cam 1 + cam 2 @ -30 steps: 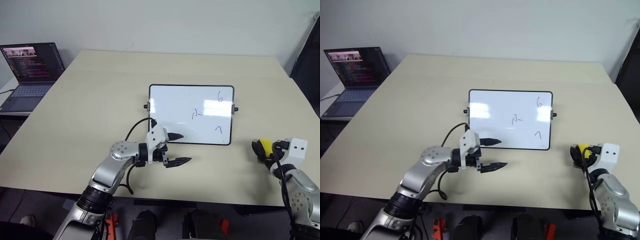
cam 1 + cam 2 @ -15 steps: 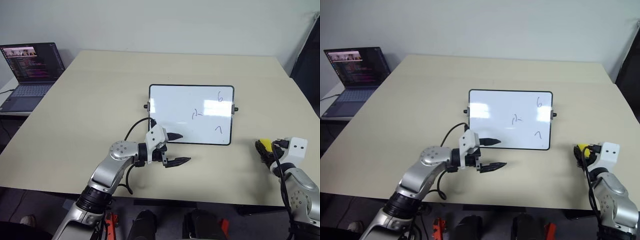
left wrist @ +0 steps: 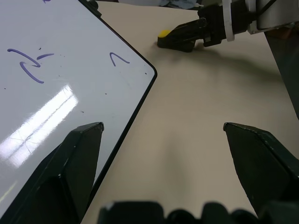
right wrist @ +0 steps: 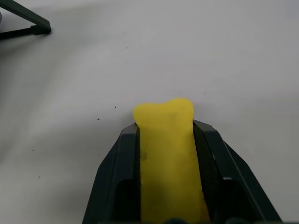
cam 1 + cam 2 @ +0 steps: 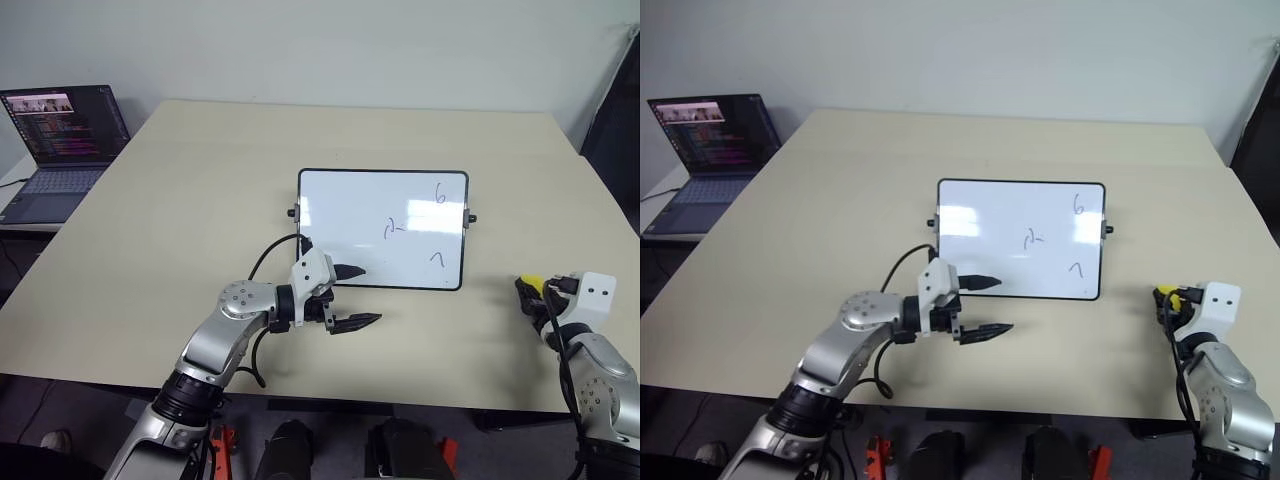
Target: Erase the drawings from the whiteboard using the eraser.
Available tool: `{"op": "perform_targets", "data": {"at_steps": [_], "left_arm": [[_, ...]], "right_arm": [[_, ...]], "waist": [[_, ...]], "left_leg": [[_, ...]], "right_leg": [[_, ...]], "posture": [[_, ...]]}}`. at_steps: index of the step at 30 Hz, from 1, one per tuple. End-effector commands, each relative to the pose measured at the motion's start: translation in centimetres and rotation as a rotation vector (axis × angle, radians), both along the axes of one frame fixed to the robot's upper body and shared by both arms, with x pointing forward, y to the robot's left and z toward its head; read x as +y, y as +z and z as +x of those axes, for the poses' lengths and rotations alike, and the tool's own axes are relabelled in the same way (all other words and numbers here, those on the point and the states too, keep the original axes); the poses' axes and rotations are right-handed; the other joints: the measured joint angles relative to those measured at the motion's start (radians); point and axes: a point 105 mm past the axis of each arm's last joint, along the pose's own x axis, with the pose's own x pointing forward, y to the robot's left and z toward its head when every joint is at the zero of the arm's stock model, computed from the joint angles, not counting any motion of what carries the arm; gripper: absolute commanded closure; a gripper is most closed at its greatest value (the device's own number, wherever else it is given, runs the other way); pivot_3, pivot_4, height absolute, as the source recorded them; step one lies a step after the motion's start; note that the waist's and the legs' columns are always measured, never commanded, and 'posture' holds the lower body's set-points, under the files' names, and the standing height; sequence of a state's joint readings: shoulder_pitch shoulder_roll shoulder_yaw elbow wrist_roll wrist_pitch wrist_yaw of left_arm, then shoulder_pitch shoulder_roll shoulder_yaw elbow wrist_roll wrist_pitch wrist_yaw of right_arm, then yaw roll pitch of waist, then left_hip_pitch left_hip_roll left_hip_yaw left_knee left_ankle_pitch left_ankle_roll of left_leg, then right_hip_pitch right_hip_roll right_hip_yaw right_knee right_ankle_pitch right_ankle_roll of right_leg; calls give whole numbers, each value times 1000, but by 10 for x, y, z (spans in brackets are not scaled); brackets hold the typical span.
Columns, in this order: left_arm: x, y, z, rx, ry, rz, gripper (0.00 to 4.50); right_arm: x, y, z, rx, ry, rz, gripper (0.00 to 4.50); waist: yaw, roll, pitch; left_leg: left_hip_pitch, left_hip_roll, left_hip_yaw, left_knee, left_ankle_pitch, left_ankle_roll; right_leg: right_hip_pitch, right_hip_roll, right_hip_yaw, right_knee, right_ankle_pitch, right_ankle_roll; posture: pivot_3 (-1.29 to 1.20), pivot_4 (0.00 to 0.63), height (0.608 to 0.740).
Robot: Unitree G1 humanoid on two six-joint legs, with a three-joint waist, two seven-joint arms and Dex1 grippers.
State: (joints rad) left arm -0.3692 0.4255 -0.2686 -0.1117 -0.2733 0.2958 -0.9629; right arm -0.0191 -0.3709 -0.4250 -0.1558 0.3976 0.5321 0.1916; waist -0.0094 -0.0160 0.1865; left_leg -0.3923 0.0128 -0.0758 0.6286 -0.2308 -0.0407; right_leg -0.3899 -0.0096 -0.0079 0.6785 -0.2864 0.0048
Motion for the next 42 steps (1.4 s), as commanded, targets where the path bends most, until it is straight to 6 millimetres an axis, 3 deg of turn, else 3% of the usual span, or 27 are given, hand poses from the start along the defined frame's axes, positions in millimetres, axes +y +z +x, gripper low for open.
{"op": "perform_targets", "data": {"at_steps": [1,8,12,18,33,38,42], "left_arm": [[0,18,9,-98,54,-37,0],[5,23,38,-236,187,-1,0],[3,18,40,-240,171,15,0],[-4,15,41,-249,127,24,0],[-8,18,41,-270,108,22,0],[-1,22,44,-277,143,23,0],[2,22,43,-275,167,22,0]], "right_arm": [[15,31,3,-126,38,-77,3325],[62,60,0,-285,155,-111,3325],[84,74,-8,-350,244,-176,3325],[110,79,-15,-402,393,-226,3325],[150,72,17,-389,563,-237,3325],[150,66,34,-328,575,-328,3325],[137,55,45,-232,534,-434,3325]], "waist": [[0,0,0],[1,0,0],[1,0,0],[1,0,0],[-1,0,0],[-1,0,0],[-1,0,0]], "left_leg": [[0,0,0,0,0,0],[0,0,-1,0,0,0],[0,0,0,0,0,0],[0,0,0,1,0,0],[0,0,0,1,0,0],[0,0,0,1,0,0],[0,0,0,1,0,0]], "right_leg": [[0,0,0,0,0,0],[0,1,0,1,0,0],[0,0,0,0,0,0],[0,0,-1,0,0,0],[0,0,0,0,1,1],[0,0,0,1,1,1],[0,0,-1,1,1,1]], "posture": [[0,150,740],[0,150,740],[0,150,740],[0,150,740],[0,150,740],[0,150,740],[0,150,740]]}}
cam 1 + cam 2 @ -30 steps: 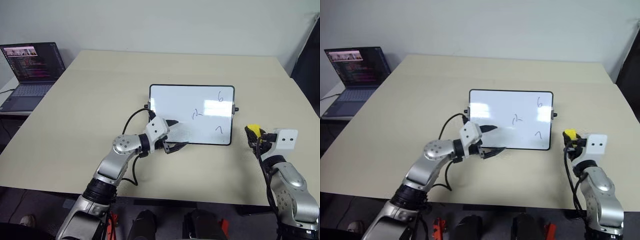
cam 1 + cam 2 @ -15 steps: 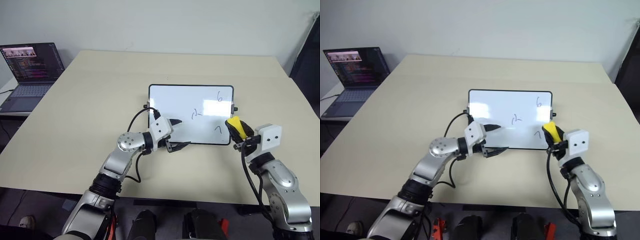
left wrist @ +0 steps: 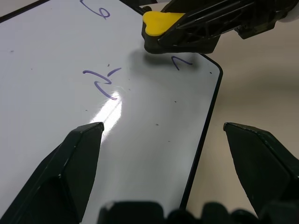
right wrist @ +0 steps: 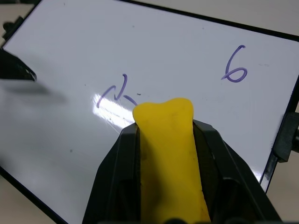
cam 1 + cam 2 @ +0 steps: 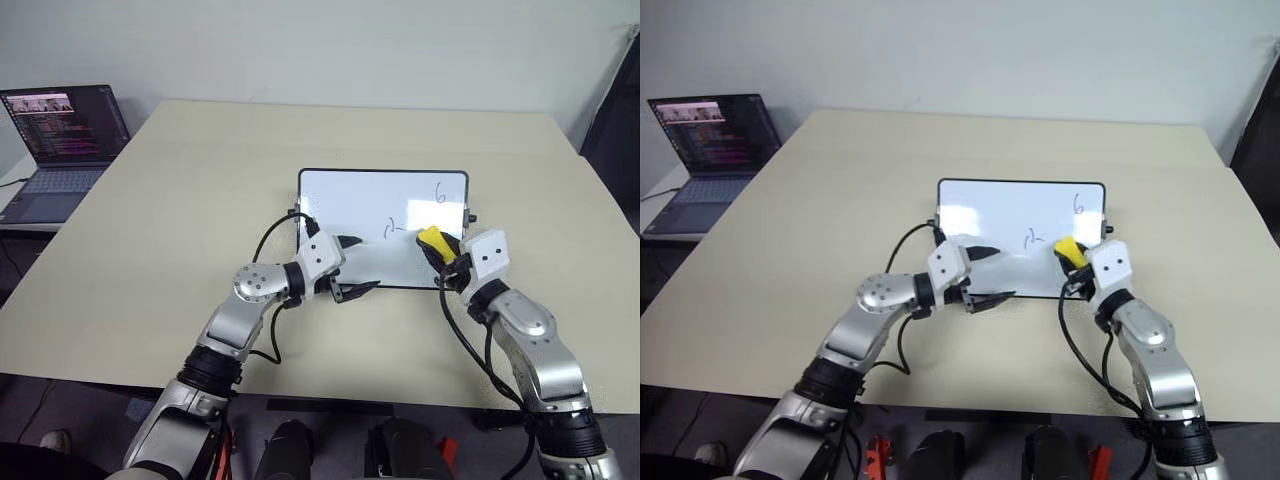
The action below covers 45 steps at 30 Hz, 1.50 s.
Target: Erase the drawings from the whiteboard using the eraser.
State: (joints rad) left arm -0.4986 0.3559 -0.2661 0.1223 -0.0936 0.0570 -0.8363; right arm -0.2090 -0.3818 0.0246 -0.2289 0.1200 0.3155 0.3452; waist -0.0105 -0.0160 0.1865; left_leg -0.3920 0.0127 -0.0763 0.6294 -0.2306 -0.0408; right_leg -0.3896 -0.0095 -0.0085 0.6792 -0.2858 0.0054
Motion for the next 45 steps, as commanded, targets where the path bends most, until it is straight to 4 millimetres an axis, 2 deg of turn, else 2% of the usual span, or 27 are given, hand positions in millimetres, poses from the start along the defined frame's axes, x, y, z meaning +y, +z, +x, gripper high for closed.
{"op": "perform_targets", "data": {"at_steps": [1,11,16,20,26,31,34,39,45], "left_arm": [[4,13,-2,-47,19,-27,0],[3,13,-4,-41,31,-32,0],[3,16,-1,-52,37,-42,0],[1,15,-2,-48,33,-47,0],[0,15,-1,-47,33,-50,0],[1,15,0,-49,32,-50,0],[2,15,-1,-52,35,-49,0],[5,17,-1,-57,47,-50,0],[7,17,-1,-58,57,-51,0]], "right_arm": [[-10,-1,7,13,-51,-109,3325],[-5,-17,-11,88,-14,-133,3325],[-18,-27,-24,140,-51,-155,3325],[-31,-24,-20,138,-92,-168,3325],[-45,-7,0,74,-163,-158,3325],[-34,5,9,25,-135,-120,3325],[-18,5,7,14,-82,-85,3325],[-5,-9,-9,63,-34,-75,3325],[-19,-35,-27,183,-63,-104,3325]], "waist": [[0,0,0],[0,0,0],[1,0,0],[1,0,0],[-2,0,0],[-6,0,0],[-14,0,0],[-18,0,0],[-17,0,0]], "left_leg": [[0,0,0,0,0,0],[2,0,0,1,0,0],[1,0,0,0,0,0],[2,0,1,1,0,0],[3,0,2,1,1,0],[3,0,3,1,2,-1],[3,0,3,1,2,-1],[3,0,3,0,2,-1],[2,-1,2,1,2,-1]], "right_leg": [[0,0,0,0,0,0],[1,0,0,1,0,0],[1,0,0,1,0,0],[1,0,0,1,1,1],[1,0,0,1,2,2],[1,0,1,1,3,3],[1,0,1,0,3,3],[1,0,2,0,3,3],[1,-1,1,0,3,3]], "posture": [[0,150,740],[0,150,740],[0,150,740],[0,150,740],[0,150,740],[0,150,740],[0,150,740],[0,150,740],[0,150,740]]}}
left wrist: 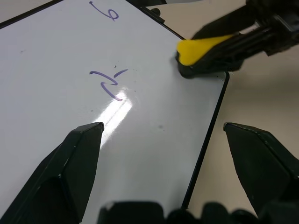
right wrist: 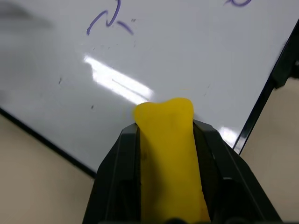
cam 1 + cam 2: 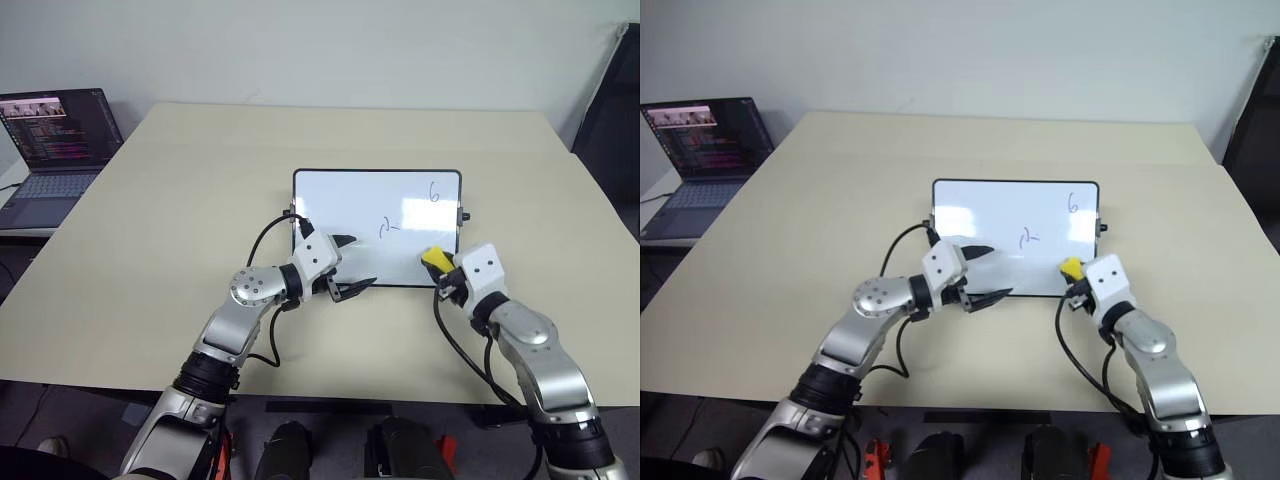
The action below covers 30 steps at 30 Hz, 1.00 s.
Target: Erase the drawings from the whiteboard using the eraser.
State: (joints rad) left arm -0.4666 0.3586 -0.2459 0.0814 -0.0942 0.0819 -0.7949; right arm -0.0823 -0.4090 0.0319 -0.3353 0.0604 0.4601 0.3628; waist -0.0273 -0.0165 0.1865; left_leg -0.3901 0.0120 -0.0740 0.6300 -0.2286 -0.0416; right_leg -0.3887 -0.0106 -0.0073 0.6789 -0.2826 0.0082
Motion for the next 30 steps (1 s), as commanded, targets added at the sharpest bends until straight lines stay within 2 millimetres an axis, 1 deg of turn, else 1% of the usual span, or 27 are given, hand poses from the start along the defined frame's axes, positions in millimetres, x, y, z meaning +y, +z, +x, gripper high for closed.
{"op": "perform_targets", "data": {"at_steps": [1,7,10,14,17,19,26,30], "left_arm": [[1,16,-1,-57,3,-28,0],[0,15,-1,-56,5,-30,0],[-1,15,-1,-57,4,-30,0],[-2,16,-1,-60,6,-34,0],[-3,20,0,-58,16,-67,0],[-3,20,0,-59,17,-66,0],[-1,21,2,-73,44,-69,0],[-2,36,8,-119,76,-132,0]], "right_arm": [[-11,-3,-5,35,-35,-21,3325],[-27,-1,1,35,-82,-56,3325],[-29,3,5,19,-89,-61,3325],[-21,15,14,-43,-78,-33,3325],[-9,32,24,-110,-66,13,3325],[-2,38,25,-133,-45,25,3325],[-3,48,26,-185,-31,57,3325],[6,68,33,-271,-4,106,3325]], "waist": [[0,0,0],[0,0,0],[0,0,0],[-2,0,0],[-6,-1,0],[-4,-1,0],[-1,-1,0],[-1,-1,1]], "left_leg": [[0,0,0,0,0,0],[1,0,0,0,1,0],[1,-1,1,0,1,-1],[1,0,1,0,1,-1],[2,0,2,0,1,-1],[2,0,1,0,2,-1],[-2,0,1,-1,2,-1],[-1,0,1,0,2,-1]], "right_leg": [[0,0,0,0,0,0],[1,0,0,0,1,1],[1,0,0,0,1,1],[1,0,0,0,1,2],[1,0,1,1,2,2],[0,0,0,1,2,2],[-1,0,0,-2,2,2],[-1,-1,0,-1,2,2]], "posture": [[0,150,740],[0,150,740],[0,150,740],[0,150,740],[0,150,740],[0,150,740],[0,150,740],[0,150,740]]}}
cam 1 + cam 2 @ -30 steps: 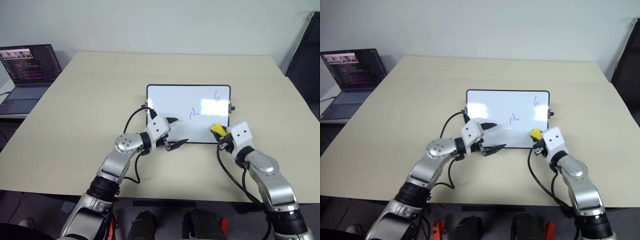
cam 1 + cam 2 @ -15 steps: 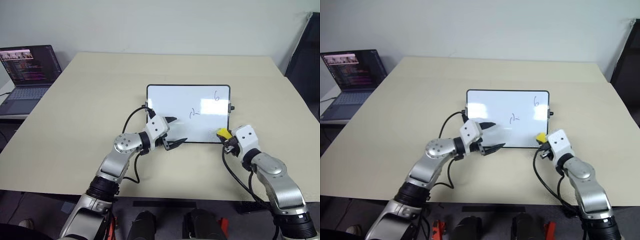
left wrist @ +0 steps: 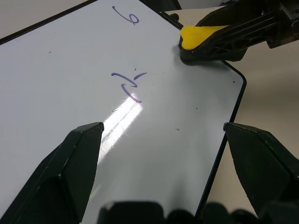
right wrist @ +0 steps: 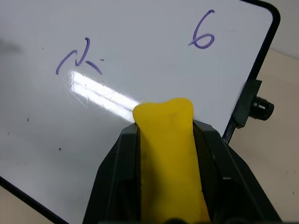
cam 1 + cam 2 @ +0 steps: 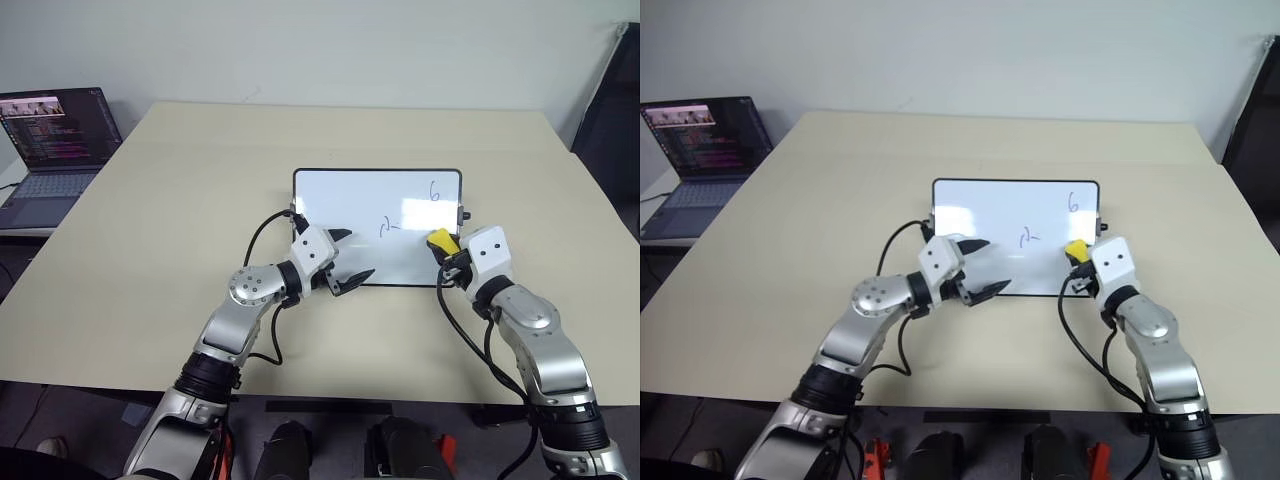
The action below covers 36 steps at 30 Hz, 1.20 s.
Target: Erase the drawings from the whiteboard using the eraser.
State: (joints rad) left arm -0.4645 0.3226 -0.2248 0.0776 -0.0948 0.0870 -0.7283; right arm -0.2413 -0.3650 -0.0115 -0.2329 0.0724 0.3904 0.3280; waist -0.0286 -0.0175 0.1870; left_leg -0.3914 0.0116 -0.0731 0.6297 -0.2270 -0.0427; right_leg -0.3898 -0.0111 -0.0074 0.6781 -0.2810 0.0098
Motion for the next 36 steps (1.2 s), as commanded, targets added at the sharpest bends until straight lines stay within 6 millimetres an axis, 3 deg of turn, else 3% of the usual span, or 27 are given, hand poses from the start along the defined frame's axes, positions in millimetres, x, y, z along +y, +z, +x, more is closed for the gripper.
{"op": "perform_targets", "data": {"at_steps": [1,3,8,14,23,29,36], "left_arm": [[-2,38,4,-140,25,-90,0],[-1,52,10,-213,55,-125,0],[-1,58,18,-247,70,-136,0],[-6,56,19,-244,48,-128,0],[-13,35,9,-162,-7,-87,0],[-13,31,6,-140,-22,-70,0],[-11,26,3,-117,-26,-51,0]], "right_arm": [[8,35,5,-149,32,49,3325],[13,46,12,-197,38,69,3325],[22,50,28,-203,53,61,3325],[24,50,47,-185,30,29,3325],[9,54,69,-196,-66,-28,3325],[4,44,68,-162,-81,-41,3325],[-14,6,52,-21,-114,-99,3325]], "waist": [[-1,0,0],[0,0,0],[0,0,0],[0,0,0],[0,0,0],[0,0,0],[3,0,0]], "left_leg": [[0,0,0,0,0,0],[0,0,0,0,0,0],[0,0,0,0,0,0],[-1,0,1,-1,0,0],[1,0,1,0,0,0],[1,0,1,0,0,0],[1,0,0,0,0,0]], "right_leg": [[0,0,0,0,0,0],[0,1,0,1,0,0],[0,1,0,0,0,0],[-1,0,0,0,0,0],[0,0,0,1,0,0],[0,0,0,2,0,0],[1,0,0,2,0,0]], "posture": [[0,150,740],[0,150,740],[0,150,740],[0,150,740],[0,150,740],[0,150,740],[0,150,740]]}}
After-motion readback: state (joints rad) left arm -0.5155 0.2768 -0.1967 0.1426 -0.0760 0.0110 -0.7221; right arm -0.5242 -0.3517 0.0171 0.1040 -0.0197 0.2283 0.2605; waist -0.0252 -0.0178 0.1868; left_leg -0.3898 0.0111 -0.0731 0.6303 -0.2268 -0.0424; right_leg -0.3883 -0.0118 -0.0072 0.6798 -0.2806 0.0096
